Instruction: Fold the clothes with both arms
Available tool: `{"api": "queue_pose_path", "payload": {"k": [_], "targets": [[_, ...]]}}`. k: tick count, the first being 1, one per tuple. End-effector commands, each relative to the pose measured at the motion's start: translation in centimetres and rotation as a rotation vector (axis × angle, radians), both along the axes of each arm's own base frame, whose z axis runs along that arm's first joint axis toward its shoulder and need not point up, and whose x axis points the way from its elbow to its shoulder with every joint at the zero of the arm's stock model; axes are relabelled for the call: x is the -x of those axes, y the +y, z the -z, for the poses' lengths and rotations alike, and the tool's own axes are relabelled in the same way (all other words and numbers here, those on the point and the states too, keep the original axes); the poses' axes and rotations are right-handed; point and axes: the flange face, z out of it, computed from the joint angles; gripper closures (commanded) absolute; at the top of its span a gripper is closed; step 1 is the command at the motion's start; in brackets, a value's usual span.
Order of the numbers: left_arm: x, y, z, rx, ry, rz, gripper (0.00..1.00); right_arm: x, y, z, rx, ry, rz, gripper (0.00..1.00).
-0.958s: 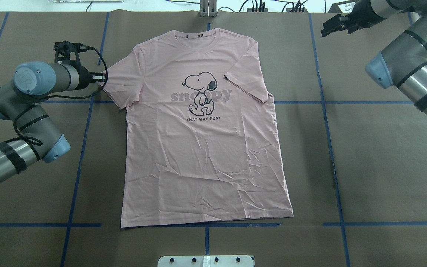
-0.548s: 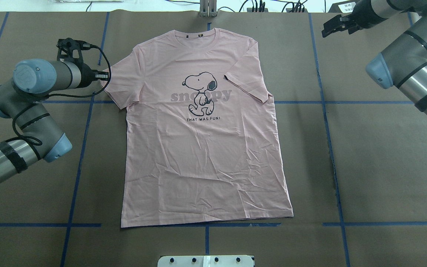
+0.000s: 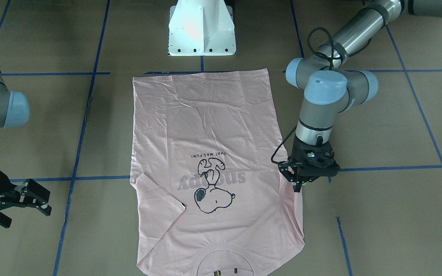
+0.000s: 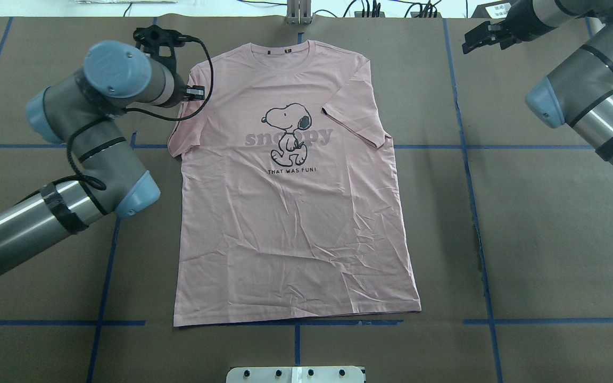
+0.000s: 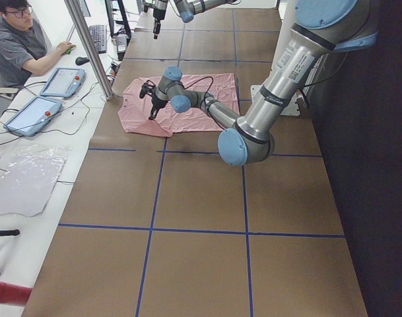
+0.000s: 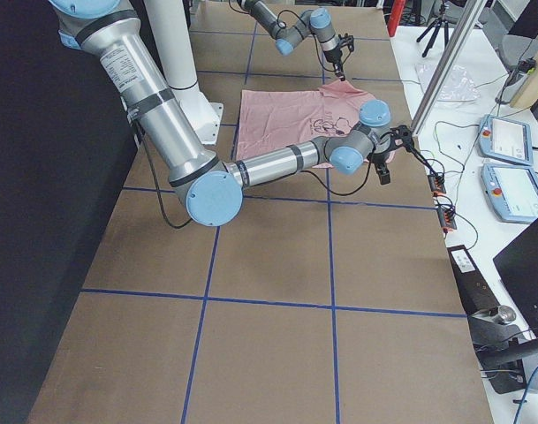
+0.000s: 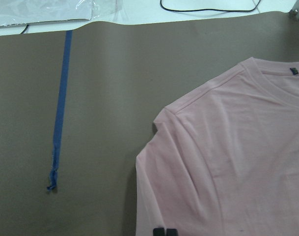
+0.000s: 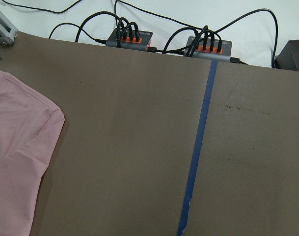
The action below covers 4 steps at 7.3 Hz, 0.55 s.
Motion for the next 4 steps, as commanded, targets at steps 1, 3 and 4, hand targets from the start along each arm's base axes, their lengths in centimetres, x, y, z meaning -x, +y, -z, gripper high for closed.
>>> {"api": "queue_pose_path", "payload": {"k": [1,3,4], "targets": [[-6.6,-1.2,5.2,0.101,0.0,0.025,1.0,0.2,0.0,0.0,0.001,0.0,0.001,0.0],[-7.6,-1.8,4.3,0.114,-0.027,0.025,0.75,0.6,0.1,0.1,0.0,0.0,0.004,0.0],[-7.4,-1.6,3.5,0.106,-0.038,0.013,0.01,0.8,0.1,0.4,0.002,-0.004,0.003,0.0]]}}
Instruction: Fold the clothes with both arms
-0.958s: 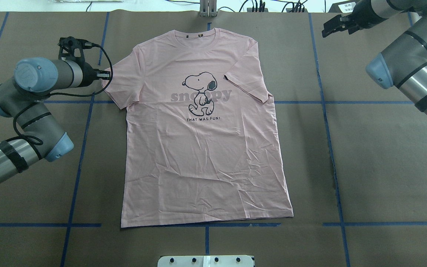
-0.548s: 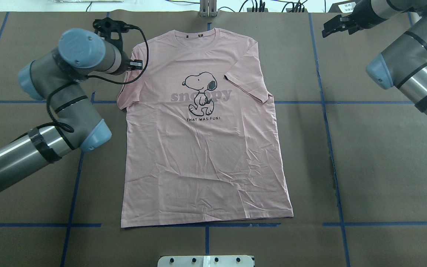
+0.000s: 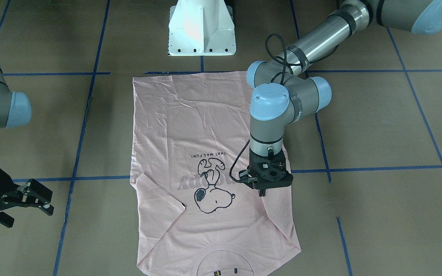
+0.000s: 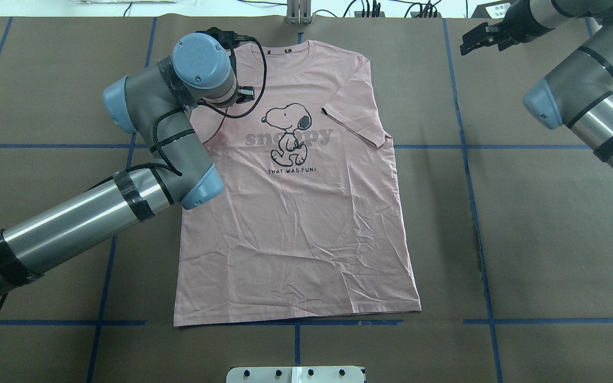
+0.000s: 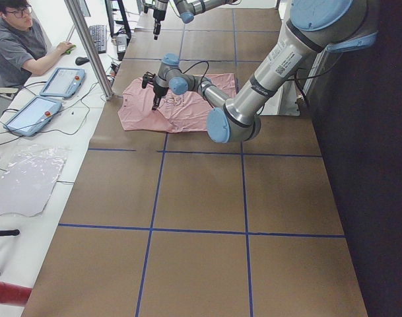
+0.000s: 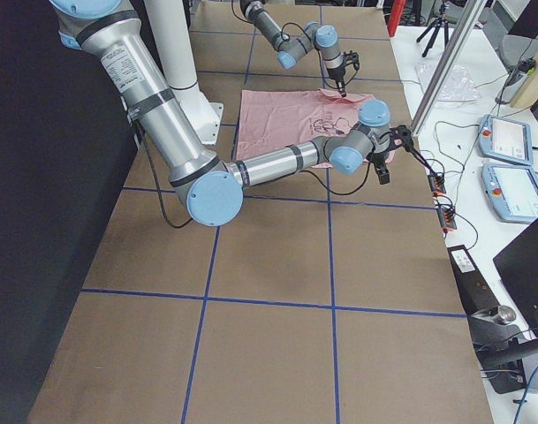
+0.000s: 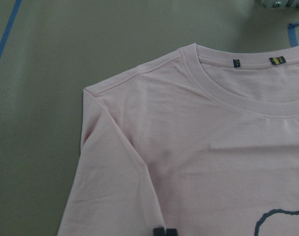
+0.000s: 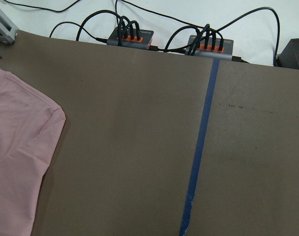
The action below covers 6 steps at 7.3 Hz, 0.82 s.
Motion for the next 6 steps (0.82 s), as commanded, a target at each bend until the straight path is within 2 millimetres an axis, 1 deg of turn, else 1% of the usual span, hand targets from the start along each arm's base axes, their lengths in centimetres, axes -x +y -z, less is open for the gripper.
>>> {"api": "queue_pose_path", "payload": {"k": [1,2,3,4,5,6], "targets": [[0.4,0.6,1.3,-0.026,0.017,-0.018,0.0,0.9,0.5,1.4,0.011,-0.023,-0.01,0.0],[1.8,1.9,3.2,-0.081,0.046,-0.047,0.0,2.8,1.9,3.3,0.059,-0.061,-0.051,0.0],[4.1,4.6,3.0,-0.093,0.102,-0.088,0.0,5.8,4.2,5.6,0.078,-0.087,-0.091,0.0],[7.1,7.6,3.1,-0.118,0.151,-0.109,0.0,9.7,7.6,8.5,0.148,-0.092,-0.114,0.0],[8.4,11.2,3.3,-0.143,0.189,-0.133,0.0,12.9,13.3,12.3,0.175,-0.068,-0.143,0.0],[8.3,15.9,1.7,-0.137,0.205,-0.176,0.0,15.5,21.0,15.0,0.194,-0.05,-0.183,0.0]]}}
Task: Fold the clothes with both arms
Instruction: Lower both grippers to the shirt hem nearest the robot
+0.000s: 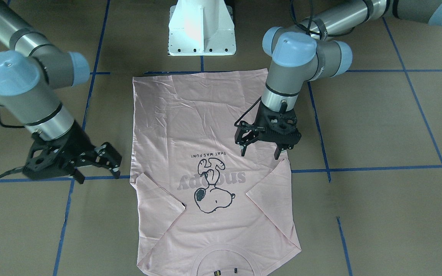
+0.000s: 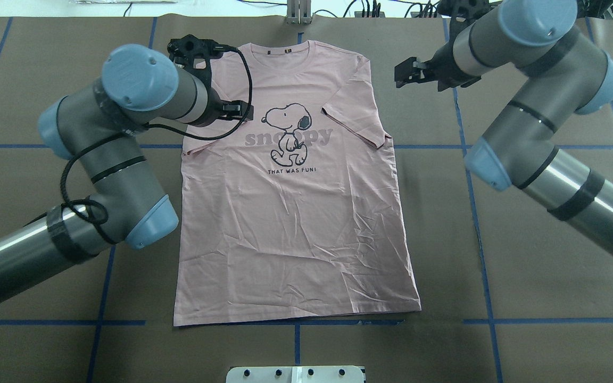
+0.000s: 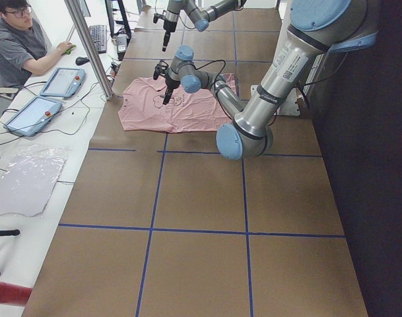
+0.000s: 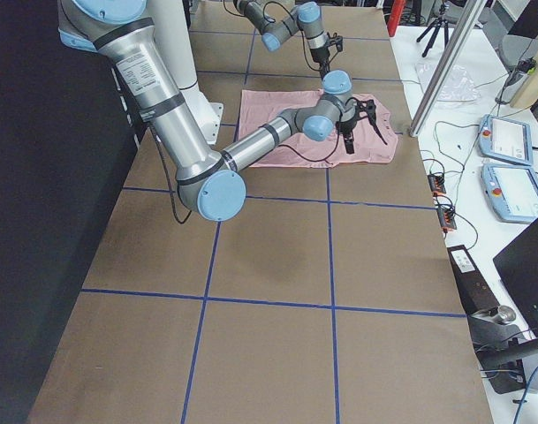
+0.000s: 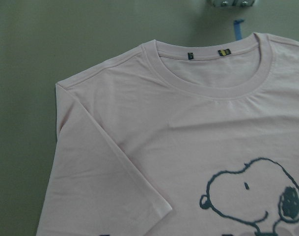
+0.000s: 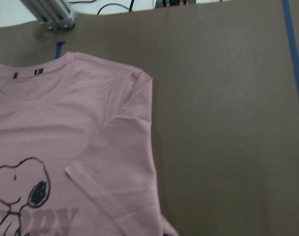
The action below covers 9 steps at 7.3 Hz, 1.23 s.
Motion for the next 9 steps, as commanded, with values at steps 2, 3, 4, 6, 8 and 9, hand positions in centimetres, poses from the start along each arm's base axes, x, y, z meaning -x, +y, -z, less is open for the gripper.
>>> {"api": "queue_pose_path", "payload": {"k": [2,3,4,6,8,9], "targets": [[2.1,12.1,-1.5,0.049,0.099,-0.068,0.0,5.6,20.3,2.8,0.074,-0.023,-0.041,0.0],[0.8,15.8,-1.6,0.085,0.12,-0.076,0.0,6.9,24.6,1.4,0.092,-0.014,-0.062,0.01],[-0.6,19.6,-3.1,0.127,0.115,-0.058,0.0,7.0,28.2,0.4,0.099,-0.016,-0.048,0.05],[-2.5,25.3,-6.3,0.222,0.091,-0.06,0.02,8.1,31.7,0.0,0.123,-0.025,-0.054,0.1],[-2.5,27.5,-10.5,0.244,0.012,-0.057,0.1,8.2,32.0,0.0,0.114,-0.036,-0.054,0.09],[-2.5,28.3,-11.7,0.252,-0.012,-0.069,0.13,8.2,32.0,0.0,0.113,-0.036,-0.055,0.09]]}}
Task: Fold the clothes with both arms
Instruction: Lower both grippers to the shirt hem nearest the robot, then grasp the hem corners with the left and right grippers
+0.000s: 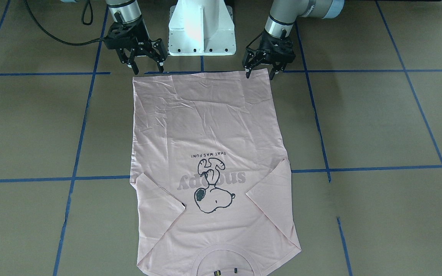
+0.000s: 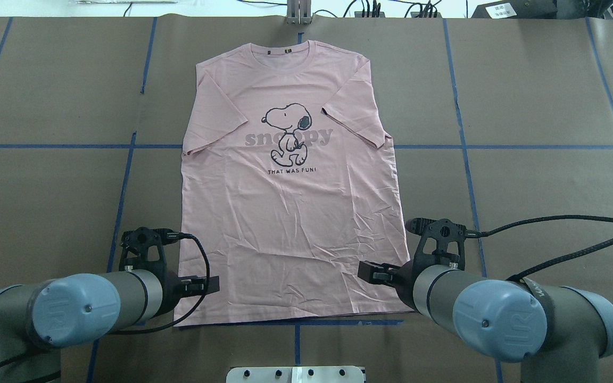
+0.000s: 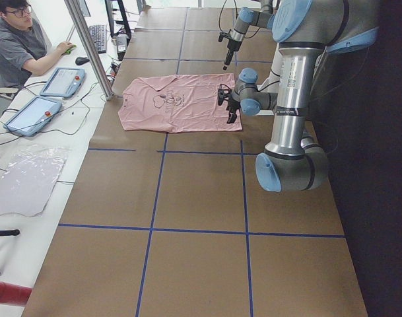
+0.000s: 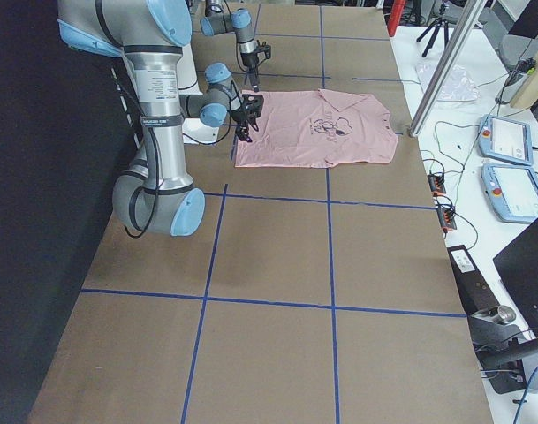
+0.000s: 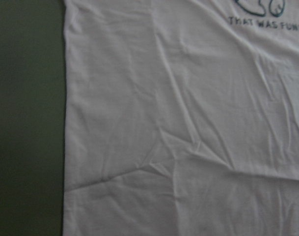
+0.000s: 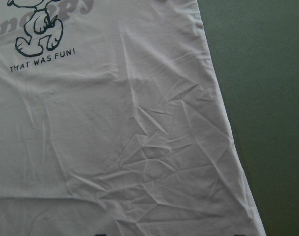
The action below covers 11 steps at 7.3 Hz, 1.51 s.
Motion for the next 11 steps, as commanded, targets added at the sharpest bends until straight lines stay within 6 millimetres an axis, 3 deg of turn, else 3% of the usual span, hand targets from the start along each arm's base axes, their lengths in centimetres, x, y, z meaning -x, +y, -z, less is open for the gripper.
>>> {"api": "queue_pose_path", "payload": {"k": [1,2,4,8,11], "targets": [[-0.7,2.5,-2.2,0.03,-0.037,-0.029,0.22,0.0,0.1,0.1,-0.003,-0.005,-0.001,0.09],[-1.6,4.2,-2.3,0.065,-0.031,-0.036,0.31,0.0,0.1,0.1,-0.003,-0.005,-0.001,0.09],[-1.9,5.1,-2.4,0.078,-0.031,-0.043,0.45,0.0,0.1,0.1,-0.003,-0.005,-0.001,0.08],[-1.8,5.1,-2.4,0.082,-0.031,-0.046,0.53,0.0,0.1,0.2,-0.004,-0.008,-0.003,0.08],[-1.7,4.9,-2.8,0.082,-0.043,-0.042,1.0,0.0,0.1,0.1,-0.003,-0.007,-0.004,0.08]]}}
